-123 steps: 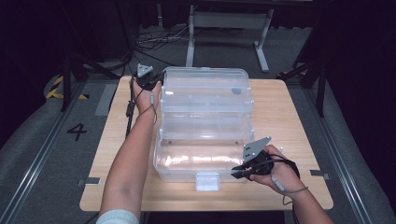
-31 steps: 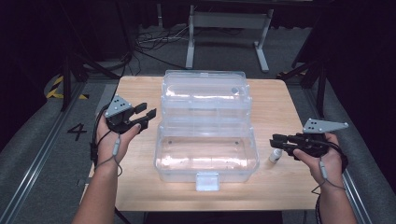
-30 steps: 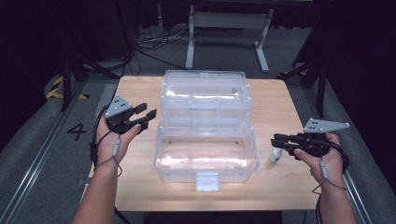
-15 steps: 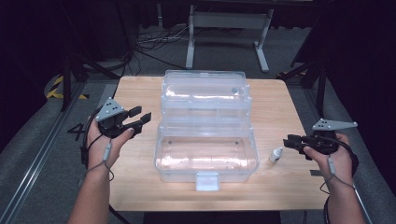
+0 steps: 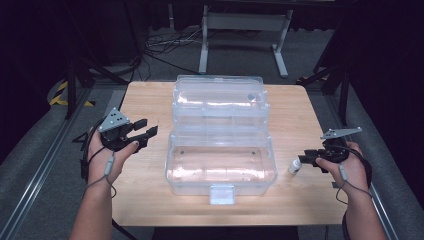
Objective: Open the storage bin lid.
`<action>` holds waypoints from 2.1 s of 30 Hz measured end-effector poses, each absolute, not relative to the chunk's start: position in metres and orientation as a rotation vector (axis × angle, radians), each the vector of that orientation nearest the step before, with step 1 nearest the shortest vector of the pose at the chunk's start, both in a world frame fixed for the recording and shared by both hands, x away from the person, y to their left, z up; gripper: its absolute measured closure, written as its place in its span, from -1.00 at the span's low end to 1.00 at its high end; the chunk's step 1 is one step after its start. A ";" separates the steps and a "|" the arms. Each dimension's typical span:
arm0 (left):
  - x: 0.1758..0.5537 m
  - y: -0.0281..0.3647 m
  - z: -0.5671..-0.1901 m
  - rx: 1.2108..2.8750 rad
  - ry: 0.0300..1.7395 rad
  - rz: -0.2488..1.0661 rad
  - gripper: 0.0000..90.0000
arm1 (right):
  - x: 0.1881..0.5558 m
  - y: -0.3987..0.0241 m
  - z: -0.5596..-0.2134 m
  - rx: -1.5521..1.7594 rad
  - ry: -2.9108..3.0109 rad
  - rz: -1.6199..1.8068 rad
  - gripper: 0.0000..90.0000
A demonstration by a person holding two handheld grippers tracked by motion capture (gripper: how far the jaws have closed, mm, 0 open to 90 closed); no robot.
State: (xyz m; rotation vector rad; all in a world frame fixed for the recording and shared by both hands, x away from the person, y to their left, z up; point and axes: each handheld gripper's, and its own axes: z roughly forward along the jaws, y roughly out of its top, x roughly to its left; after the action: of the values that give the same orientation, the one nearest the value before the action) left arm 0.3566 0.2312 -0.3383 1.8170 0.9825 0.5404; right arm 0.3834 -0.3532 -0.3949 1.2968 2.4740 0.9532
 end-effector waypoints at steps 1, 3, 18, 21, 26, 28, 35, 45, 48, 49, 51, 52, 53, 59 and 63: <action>0.356 0.232 -0.338 1.821 0.979 0.543 0.17 | 0.385 -0.353 -0.397 1.301 2.489 0.934 0.34; 0.355 0.232 -0.338 1.822 0.984 0.540 0.17 | 0.387 -0.350 -0.400 1.310 2.508 0.896 0.34; 0.354 0.231 -0.340 1.854 0.997 0.520 0.16 | 0.397 -0.335 -0.406 1.274 2.621 0.699 0.39; 0.353 0.230 -0.340 1.854 0.996 0.518 0.16 | 0.399 -0.331 -0.407 1.256 2.640 0.673 0.41; 0.353 0.231 -0.341 1.858 0.999 0.514 0.16 | 0.403 -0.327 -0.406 1.225 2.670 0.606 0.45; 0.353 0.231 -0.341 1.856 1.003 0.516 0.16 | 0.404 -0.324 -0.403 1.213 2.677 0.586 0.48; 0.352 0.232 -0.339 1.856 0.993 0.525 0.15 | 0.410 -0.316 -0.400 1.182 2.736 0.437 0.57; 0.352 0.232 -0.340 1.843 1.004 0.519 0.16 | 0.414 -0.312 -0.400 1.157 2.767 0.380 0.58; 0.352 0.232 -0.341 1.848 1.002 0.519 0.16 | 0.415 -0.310 -0.400 1.146 2.777 0.357 0.58; 0.352 0.232 -0.341 1.848 1.001 0.516 0.16 | 0.416 -0.310 -0.399 1.145 2.777 0.359 0.58; 0.352 0.232 -0.341 1.847 1.002 0.517 0.16 | 0.416 -0.310 -0.399 1.144 2.782 0.360 0.58; 0.352 0.232 -0.340 1.845 1.003 0.515 0.16 | 0.416 -0.309 -0.398 1.144 2.789 0.370 0.58; 0.352 0.233 -0.340 1.843 1.003 0.516 0.16 | 0.416 -0.310 -0.396 1.141 2.795 0.385 0.58; 0.352 0.234 -0.340 1.843 1.004 0.514 0.16 | 0.416 -0.308 -0.378 1.092 2.807 0.381 0.59; 0.351 0.234 -0.339 1.843 1.002 0.517 0.16 | 0.416 -0.302 -0.366 1.047 2.819 0.370 0.59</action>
State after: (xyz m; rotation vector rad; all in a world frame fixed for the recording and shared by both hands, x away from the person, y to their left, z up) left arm 0.3511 0.2341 -0.3394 1.8428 1.0016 0.5173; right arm 0.4163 -0.3024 -0.3658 1.0473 2.8188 0.3696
